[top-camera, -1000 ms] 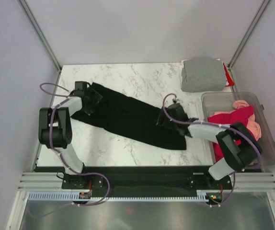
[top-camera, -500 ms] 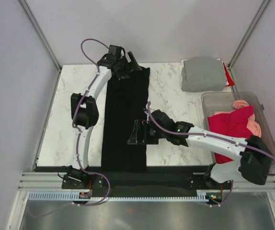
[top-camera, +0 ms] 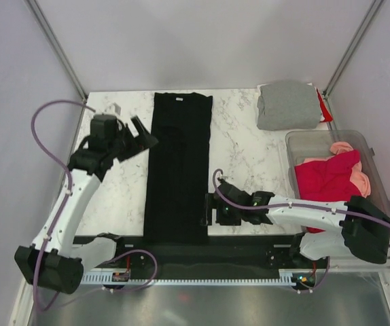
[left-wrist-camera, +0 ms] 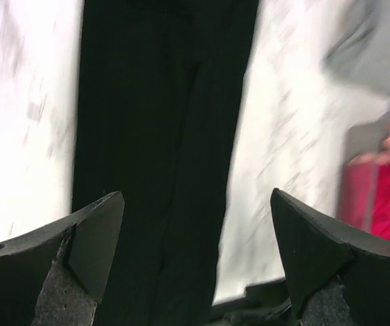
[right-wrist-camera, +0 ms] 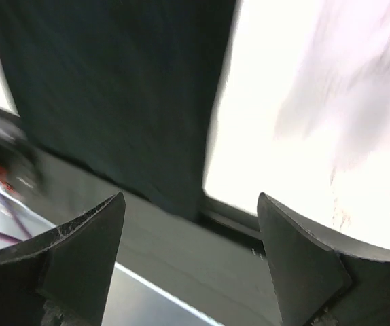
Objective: Fold and stack the t-shirts
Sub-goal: Fold the tshirt
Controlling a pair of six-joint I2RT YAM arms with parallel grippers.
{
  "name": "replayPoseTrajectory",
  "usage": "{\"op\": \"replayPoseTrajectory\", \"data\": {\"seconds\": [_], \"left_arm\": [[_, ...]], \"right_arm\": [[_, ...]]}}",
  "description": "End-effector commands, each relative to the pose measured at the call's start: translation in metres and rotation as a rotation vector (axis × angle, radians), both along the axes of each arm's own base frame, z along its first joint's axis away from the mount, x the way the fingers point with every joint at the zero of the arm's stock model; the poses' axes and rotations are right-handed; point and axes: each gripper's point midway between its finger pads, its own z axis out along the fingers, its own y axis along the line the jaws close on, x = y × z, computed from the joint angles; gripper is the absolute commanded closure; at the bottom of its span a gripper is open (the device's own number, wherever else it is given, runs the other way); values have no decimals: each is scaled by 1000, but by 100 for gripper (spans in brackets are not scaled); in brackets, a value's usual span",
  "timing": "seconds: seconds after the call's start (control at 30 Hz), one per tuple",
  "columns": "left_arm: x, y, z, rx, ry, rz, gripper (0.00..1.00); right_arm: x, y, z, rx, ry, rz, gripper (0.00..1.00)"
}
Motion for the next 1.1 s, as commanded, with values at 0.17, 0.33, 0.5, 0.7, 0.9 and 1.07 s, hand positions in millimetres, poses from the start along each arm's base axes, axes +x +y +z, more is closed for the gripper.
{"op": "replayPoseTrajectory", "data": {"seconds": [0.17,0.33,0.5,0.7,0.9,1.07], "left_arm": [[-133,15,-143,-7,331,69,7],[-151,0,-150,2,362,74,10],[-170,-4,-172,7,409,87,16],[-198,-8,-211,71,489,105,17],[-207,-8,-218,125,493,100,23],[-213,-12,-222,156,518,63,27]], "right_arm": [[-58,27,-29,-25,5,-14,18],[-66,35,-54,-24,3,-18,24],[-61,37,-66,-9,-28,-27,38],[-47,25,-59,11,-90,-78,57],[-41,12,-54,28,-102,-103,93],[-40,7,-46,43,-109,-116,100]]}}
